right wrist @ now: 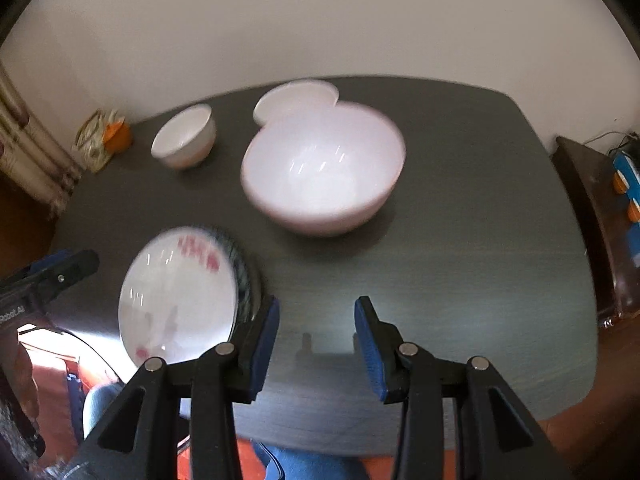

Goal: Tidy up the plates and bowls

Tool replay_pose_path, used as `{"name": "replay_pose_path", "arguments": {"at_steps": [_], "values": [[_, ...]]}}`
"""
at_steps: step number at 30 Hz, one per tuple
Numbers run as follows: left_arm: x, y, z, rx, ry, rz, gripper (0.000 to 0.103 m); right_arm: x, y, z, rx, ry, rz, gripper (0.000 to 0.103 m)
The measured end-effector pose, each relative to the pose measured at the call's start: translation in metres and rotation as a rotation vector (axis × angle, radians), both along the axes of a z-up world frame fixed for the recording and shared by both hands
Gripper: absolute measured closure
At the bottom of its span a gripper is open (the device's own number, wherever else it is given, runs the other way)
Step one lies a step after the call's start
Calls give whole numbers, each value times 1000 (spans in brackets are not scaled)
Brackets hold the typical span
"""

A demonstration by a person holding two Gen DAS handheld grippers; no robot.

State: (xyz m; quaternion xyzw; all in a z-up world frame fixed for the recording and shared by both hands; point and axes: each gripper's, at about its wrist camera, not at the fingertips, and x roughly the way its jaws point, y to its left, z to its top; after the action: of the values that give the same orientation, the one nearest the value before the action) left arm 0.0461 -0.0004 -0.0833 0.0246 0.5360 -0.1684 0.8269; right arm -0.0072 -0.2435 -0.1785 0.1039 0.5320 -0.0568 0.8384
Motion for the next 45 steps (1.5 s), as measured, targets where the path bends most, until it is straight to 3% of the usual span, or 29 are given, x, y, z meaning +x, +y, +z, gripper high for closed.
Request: {"name": "replay_pose_path", "arguments": {"at_steps": [4, 8, 11, 17, 18, 19, 20, 22, 25, 33, 39, 45], "values": [[48, -44, -8, 39, 52, -35, 24, 45, -39, -1, 6, 37, -46, 63], [81, -80, -37, 77, 89, -29, 24, 83, -74, -26, 36, 91, -88, 63], [96, -108, -60, 122, 85, -48, 27, 105, -83, -46, 52, 123, -56, 63], [115, -138, -94, 117, 148, -73, 68, 131, -81, -76, 59, 185, 14, 65], [116, -142, -97, 109, 156, -84, 81, 132, -81, -79, 70, 192, 20, 83], [115, -146, -99, 88, 160, -97, 92, 135, -81, -83, 81, 202, 26, 91], [114, -151, -100, 91, 161, -109, 96, 136, -79, -83, 77, 201, 30, 91], [111, -158, -99, 127, 139, -114, 97, 137, -74, -78, 36, 208, 42, 92], [104, -155, -91, 89, 151, -107, 98, 128, -75, -66, 38, 198, 37, 92], [24, -163, -53, 71, 123, -193, 98, 43, -72, -22, -6, 187, 2, 91], [-37, -172, -64, 64, 139, -213, 98, -20, -75, -17, -7, 212, -43, 91], [-50, -174, -87, 82, 149, -176, 98, -29, -76, -37, -6, 241, -73, 91]]}}
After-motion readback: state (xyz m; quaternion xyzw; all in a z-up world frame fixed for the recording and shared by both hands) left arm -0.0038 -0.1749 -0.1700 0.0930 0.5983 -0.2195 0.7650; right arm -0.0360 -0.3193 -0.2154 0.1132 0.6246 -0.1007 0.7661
